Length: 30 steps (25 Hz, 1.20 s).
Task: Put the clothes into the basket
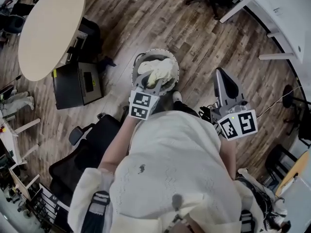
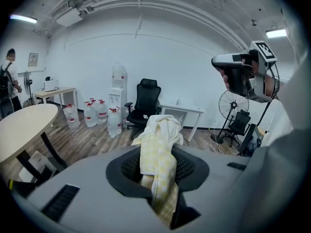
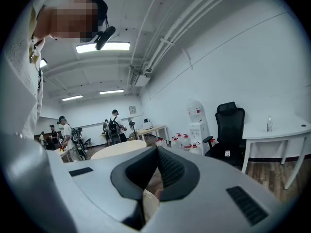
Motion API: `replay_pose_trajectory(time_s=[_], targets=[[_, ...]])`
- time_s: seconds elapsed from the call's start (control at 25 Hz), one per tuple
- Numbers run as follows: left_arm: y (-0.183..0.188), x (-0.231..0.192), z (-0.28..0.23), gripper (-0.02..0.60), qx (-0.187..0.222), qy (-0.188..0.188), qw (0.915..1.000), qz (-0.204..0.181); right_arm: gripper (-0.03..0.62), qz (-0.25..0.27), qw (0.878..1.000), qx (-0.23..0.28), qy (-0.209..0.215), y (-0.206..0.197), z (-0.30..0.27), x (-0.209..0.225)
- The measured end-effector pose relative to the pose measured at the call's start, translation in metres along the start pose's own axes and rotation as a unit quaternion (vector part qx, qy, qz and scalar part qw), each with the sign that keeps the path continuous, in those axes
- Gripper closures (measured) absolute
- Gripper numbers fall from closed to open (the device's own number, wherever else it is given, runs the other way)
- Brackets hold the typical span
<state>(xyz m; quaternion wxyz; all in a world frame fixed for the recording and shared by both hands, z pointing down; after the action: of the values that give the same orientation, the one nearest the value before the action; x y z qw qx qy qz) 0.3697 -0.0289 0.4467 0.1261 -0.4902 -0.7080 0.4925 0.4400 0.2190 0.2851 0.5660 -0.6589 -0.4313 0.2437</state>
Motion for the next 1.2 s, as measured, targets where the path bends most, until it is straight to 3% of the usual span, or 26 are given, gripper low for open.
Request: replay_pose_trajectory(time_s=[0.24,0.64,1.2], targets=[[-0.021,-0.012,-0.017,0.466,-0.029,-0.014,0.9995,0.002,0.586,-0.003,1.000,-0.005,-0.015,-0.006,-0.002,0.001],[-0.060,-0.035,-0.032,0.465,-0.073,-0.015,0.9960,0.050,0.586,-0.004,1.000,-0.015,-0.019,-0.015,-0.015,-0.005],[-0.121,-0.068,-0.039,0.462,-0.142,-0.001,0.9846,0.102,0.586,0.006,0.999,-0.028,-0.027,-0.028,-0.017,-0.018]])
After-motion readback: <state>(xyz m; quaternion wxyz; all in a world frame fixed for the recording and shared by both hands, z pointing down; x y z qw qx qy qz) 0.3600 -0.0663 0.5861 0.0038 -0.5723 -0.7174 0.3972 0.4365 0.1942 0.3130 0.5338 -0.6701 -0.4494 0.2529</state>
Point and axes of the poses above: the fingertips, and each gripper's own axes: z backward along the fingers, x to its right, y out of its top, the point moved 9 cm from there along z, backward along the fingers, and after that the axes turned 15 degrees about -y, right-handed, at the moved point
